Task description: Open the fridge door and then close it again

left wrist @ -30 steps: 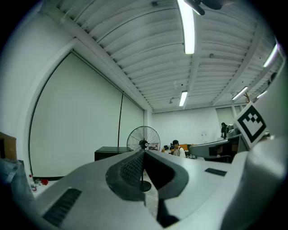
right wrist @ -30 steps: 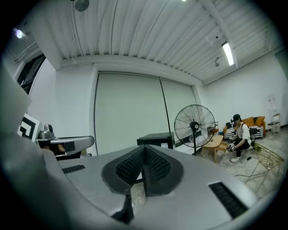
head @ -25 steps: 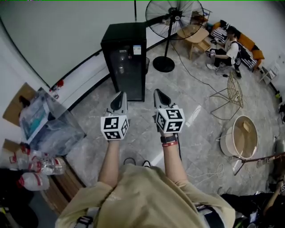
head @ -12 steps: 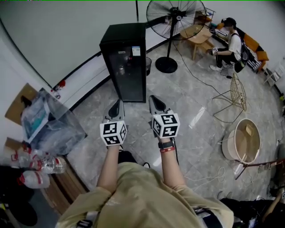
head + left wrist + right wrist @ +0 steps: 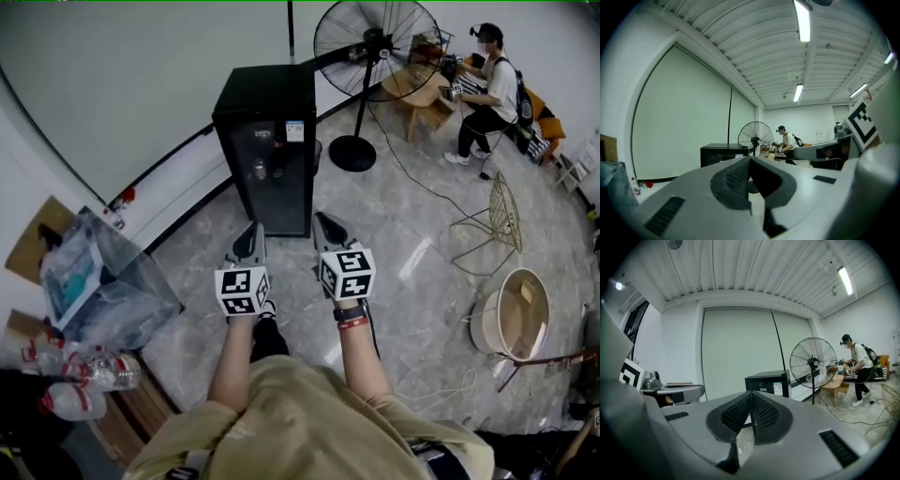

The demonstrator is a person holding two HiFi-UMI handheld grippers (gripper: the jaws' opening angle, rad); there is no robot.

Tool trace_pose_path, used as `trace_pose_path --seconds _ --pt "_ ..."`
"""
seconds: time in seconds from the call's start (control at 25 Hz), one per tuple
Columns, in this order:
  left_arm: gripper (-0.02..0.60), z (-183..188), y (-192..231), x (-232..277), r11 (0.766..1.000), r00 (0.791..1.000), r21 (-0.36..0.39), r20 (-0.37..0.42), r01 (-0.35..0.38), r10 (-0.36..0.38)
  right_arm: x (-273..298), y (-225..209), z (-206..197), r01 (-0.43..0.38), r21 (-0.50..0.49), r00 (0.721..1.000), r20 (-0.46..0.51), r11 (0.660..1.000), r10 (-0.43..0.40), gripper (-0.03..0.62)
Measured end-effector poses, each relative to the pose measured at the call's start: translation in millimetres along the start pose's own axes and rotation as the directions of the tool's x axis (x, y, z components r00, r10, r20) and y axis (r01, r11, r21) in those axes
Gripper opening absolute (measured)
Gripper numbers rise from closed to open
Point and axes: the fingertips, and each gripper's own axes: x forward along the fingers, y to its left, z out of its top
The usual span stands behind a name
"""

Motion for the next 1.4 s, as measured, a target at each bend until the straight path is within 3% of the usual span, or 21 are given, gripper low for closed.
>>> trace_pose_path --seconds 0.2,0.64,0.96,1.24,1.4 --pt "0.015 8 50 58 0.999 0.999 -0.001 -0.018 0.034 -0.034 76 3 17 0.003 -0.027 1.000 -0.016 1.000 -0.004 0.020" --pt "0.015 49 164 163 0.995 0.995 -0.026 0.037 0.099 -0.098 221 19 73 0.033 -0.075 0.999 -0.001 0.997 -0.034 0.021" --pt "0.015 34 235 224 0.995 0.996 -0.023 -0.004 0.092 -0.093 311 25 71 0.043 -0.069 0.999 -0.012 0.997 -0.044 0.021" --pt "0.017 -9 275 262 0.993 0.990 -0.062 -0.086 0.103 -0.108 364 18 64 0.046 -0.094 0.998 -0.037 0.995 -0.050 0.021" --pt "0.017 -39 297 283 0.993 0.984 -0.087 -0.146 0.085 -0.097 393 8 67 0.017 -0.159 0.997 -0.066 0.987 -0.028 0.021"
